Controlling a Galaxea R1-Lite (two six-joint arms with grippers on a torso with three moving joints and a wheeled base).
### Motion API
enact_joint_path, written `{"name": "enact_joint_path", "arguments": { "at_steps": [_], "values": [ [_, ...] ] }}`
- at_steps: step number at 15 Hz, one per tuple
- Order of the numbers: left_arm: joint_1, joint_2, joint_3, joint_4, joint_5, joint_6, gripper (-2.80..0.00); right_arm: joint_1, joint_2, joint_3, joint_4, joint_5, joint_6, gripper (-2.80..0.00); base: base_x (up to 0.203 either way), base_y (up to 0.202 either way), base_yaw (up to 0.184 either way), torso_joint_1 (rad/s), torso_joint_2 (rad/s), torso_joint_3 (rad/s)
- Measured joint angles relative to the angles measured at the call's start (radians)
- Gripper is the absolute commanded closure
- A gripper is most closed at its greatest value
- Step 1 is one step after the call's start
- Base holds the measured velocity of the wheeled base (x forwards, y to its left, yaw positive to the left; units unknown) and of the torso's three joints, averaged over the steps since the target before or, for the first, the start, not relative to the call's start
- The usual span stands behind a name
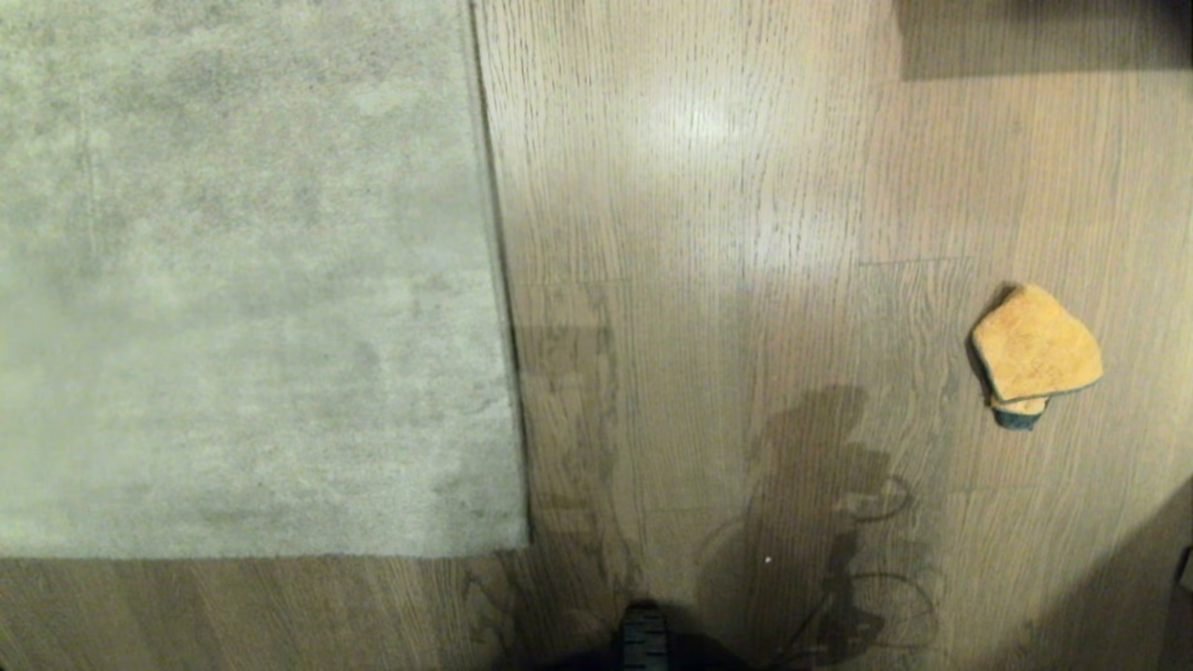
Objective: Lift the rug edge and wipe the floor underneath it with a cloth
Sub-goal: Pick up the rag
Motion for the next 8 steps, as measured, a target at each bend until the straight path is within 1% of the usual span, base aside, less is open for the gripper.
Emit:
{"name": "enact_joint_path", "arguments": {
  "at_steps": [8],
  "values": [
    [0.000,0.000,0.000,0.000,0.000,0.000,0.00,0.000,0.000,0.000,0.000,0.000,0.000,0.00,0.000,0.000,0.000,0.000,0.00,0.000]
  ]
}}
